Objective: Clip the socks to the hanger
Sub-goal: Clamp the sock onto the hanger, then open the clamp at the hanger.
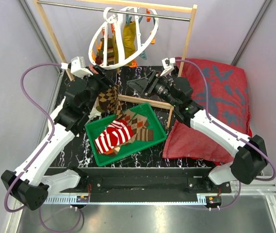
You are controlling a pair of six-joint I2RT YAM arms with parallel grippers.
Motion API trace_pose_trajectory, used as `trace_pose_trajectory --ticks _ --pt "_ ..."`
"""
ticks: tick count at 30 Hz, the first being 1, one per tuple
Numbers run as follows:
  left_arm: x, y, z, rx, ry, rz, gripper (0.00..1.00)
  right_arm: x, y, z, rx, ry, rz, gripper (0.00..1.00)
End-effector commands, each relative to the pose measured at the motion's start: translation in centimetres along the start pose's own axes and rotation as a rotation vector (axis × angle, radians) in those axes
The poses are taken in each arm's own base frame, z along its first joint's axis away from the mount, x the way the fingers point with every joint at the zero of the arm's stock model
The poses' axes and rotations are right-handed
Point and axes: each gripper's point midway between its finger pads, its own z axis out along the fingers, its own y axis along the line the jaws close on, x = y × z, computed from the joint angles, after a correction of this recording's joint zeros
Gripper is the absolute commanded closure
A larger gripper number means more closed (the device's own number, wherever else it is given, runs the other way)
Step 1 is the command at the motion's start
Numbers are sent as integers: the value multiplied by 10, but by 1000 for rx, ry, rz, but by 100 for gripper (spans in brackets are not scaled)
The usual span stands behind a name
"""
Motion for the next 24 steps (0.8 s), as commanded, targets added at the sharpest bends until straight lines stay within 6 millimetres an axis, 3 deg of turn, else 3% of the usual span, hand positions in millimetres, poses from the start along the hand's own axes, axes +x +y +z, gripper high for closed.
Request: trace_pose_trajectory --ticks 1,6,10,13,24 --pt "-18 14 8 -44 -77 17 33 -41 3 -18 -34 -116 -296 37" --pt "-25 17 5 -50 -92 28 33 -57 7 -24 -157 -103 -486 31" --pt "-30 18 2 -55 -100 39 33 -49 31 -19 -352 -12 -578 27" --pt "-33 18 -1 -59 -106 49 33 -43 43 -13 -461 39 -601 26" --pt "-36 19 -9 -59 -98 63 34 -42 47 16 -591 88 -572 25"
